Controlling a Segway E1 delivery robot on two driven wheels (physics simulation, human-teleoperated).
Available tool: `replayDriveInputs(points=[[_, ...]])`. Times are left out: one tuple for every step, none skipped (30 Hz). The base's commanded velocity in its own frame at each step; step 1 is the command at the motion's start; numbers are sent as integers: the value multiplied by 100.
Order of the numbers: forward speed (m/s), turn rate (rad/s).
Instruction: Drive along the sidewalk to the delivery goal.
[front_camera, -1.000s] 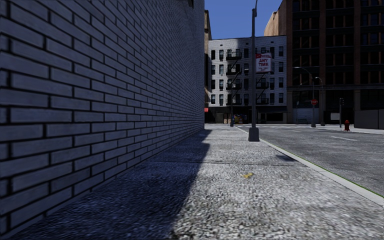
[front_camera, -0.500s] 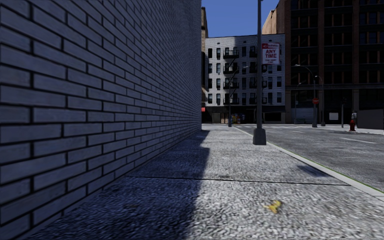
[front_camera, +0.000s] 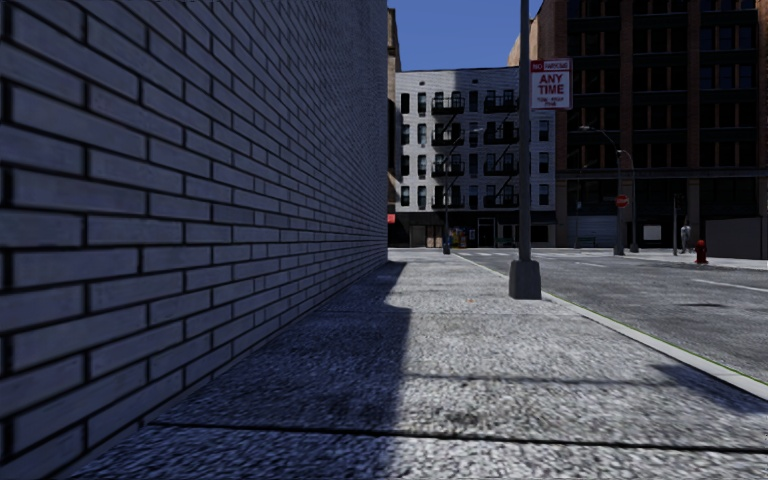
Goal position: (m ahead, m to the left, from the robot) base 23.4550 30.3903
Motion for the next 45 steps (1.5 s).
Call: replayDriveInputs(points=[[200,-23],[200,-23],[200,-23],[200,-23],[200,-23],[200,-23],[200,-23],[200,-23],[200,-23],[200,-23],[200,-23],[200,-23],[200,-23],[200,-23],[200,-23],[200,-23],[200,-23],[200,-23],[200,-23],[200,-23],[200,-23],[200,-27],[200,-28],[200,-28],[200,-28],[200,-28],[200,-6],[200,0],[200,0],[200,0],[200,0],[200,0],[200,0],[200,0],[200,0],[200,0],[200,0],[200,0],[200,0],[200,0],[200,0],[200,0],[200,0],[200,0],[200,0]])
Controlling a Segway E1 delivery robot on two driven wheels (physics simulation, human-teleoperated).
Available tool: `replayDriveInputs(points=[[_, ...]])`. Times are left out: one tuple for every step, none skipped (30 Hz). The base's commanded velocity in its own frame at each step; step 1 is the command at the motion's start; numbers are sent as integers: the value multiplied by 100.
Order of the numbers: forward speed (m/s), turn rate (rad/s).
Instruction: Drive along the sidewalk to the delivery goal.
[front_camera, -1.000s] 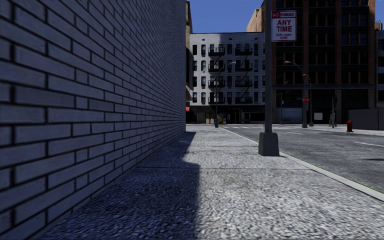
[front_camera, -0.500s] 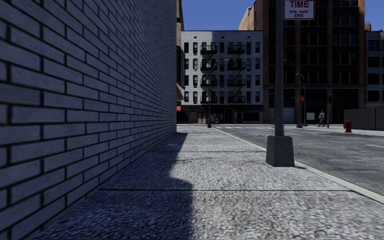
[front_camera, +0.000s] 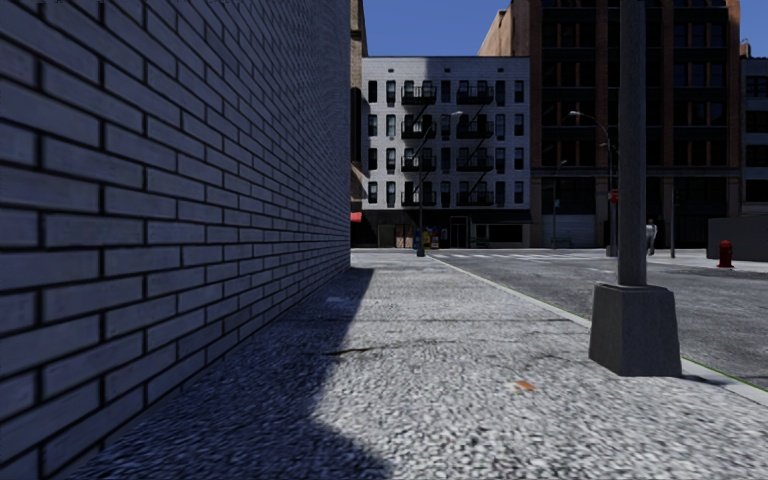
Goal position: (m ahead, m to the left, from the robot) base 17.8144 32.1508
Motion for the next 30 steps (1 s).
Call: replayDriveInputs(points=[[200,0],[200,0],[200,0],[200,0],[200,0],[200,0],[200,0],[200,0],[200,0],[200,0],[200,0],[200,0],[200,0],[200,0],[200,0],[200,0],[200,0],[200,0],[200,0],[200,0],[200,0],[200,0],[200,0],[200,0],[200,0],[200,0],[200,0],[200,0],[200,0],[200,0]])
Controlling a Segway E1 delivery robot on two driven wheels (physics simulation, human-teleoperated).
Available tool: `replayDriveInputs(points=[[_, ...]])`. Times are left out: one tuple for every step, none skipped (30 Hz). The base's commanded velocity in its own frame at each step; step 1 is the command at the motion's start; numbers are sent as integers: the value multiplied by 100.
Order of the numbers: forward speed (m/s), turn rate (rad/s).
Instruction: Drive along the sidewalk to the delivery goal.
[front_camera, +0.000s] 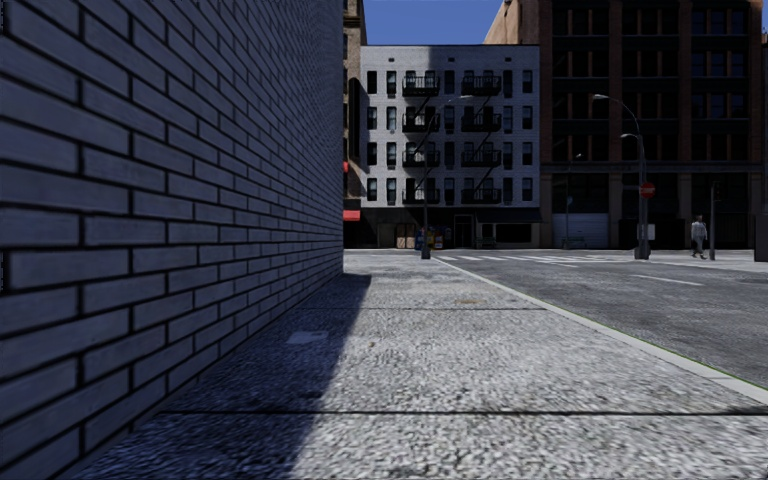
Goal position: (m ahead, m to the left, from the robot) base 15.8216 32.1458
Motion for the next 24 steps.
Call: replayDriveInputs(points=[[200,0],[200,0],[200,0],[200,0],[200,0],[200,0],[200,0],[200,0],[200,0],[200,0],[200,0],[200,0],[200,0],[200,0],[200,0],[200,0],[200,0],[200,0],[200,0],[200,0],[200,0],[200,0],[200,0],[200,0]])
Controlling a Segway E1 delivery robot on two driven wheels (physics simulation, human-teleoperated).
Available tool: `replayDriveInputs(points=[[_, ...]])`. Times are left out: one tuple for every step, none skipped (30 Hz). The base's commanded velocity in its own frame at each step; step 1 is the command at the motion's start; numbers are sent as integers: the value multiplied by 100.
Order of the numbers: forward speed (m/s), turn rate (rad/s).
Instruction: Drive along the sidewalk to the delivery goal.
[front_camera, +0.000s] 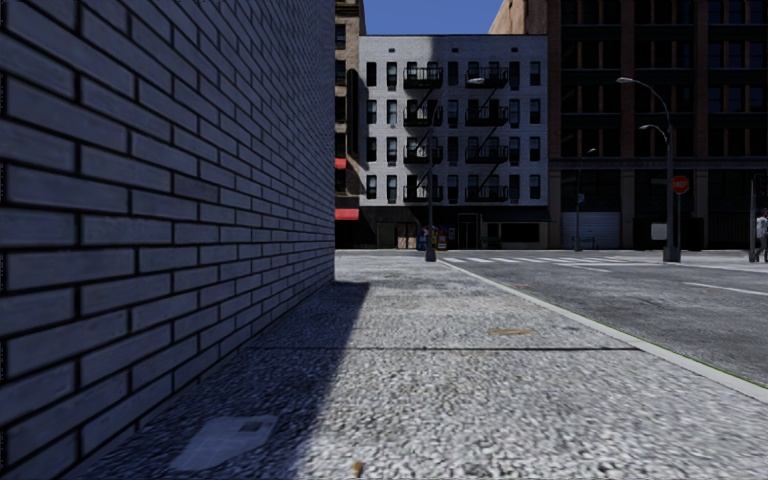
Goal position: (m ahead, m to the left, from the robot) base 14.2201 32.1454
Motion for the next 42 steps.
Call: replayDriveInputs(points=[[200,0],[200,0],[200,0],[200,0],[200,0],[200,0],[200,0],[200,0],[200,0],[200,0],[200,0],[200,0],[200,0],[200,0],[200,0],[200,0],[200,0],[200,0],[200,0],[200,0],[200,0],[200,0],[200,0],[200,0],[200,0],[200,0],[200,0],[200,0],[200,0],[200,0],[200,0],[200,0],[200,0],[200,0],[200,0],[200,0],[200,0],[200,0],[200,0],[200,0],[200,0],[200,0]])
